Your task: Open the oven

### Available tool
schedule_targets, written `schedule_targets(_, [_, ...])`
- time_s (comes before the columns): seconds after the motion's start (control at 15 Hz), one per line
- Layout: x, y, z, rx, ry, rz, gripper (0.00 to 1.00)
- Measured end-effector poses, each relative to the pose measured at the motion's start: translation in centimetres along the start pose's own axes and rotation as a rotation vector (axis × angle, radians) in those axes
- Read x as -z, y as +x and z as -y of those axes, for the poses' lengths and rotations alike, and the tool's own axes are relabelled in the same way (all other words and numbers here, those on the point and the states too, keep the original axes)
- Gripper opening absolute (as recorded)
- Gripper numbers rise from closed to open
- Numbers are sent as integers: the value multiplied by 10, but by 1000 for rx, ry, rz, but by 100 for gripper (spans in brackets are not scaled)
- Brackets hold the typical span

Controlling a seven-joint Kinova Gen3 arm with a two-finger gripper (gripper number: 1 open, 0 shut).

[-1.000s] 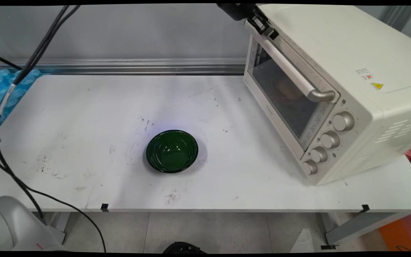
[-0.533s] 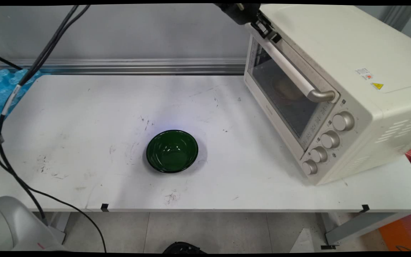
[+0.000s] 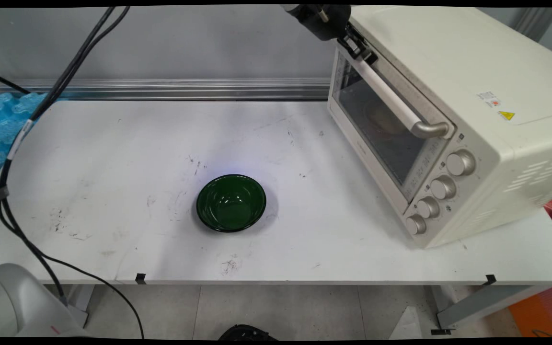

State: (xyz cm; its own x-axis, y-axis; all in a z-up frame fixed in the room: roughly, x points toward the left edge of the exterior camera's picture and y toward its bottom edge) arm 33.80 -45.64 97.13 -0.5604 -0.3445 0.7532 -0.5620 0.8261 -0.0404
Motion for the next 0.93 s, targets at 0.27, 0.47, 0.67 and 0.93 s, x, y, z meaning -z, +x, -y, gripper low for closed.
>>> schedule_targets(0.27, [3, -8, -2, 0, -3, 22, 0])
schedule_targets(0.47, [8, -17, -3, 3, -6, 45, 0])
schedule_targets(0.67, [15, -26, -5, 4, -8, 68, 0])
schedule_targets(0.93, [24, -41, -8, 4, -15, 106, 0])
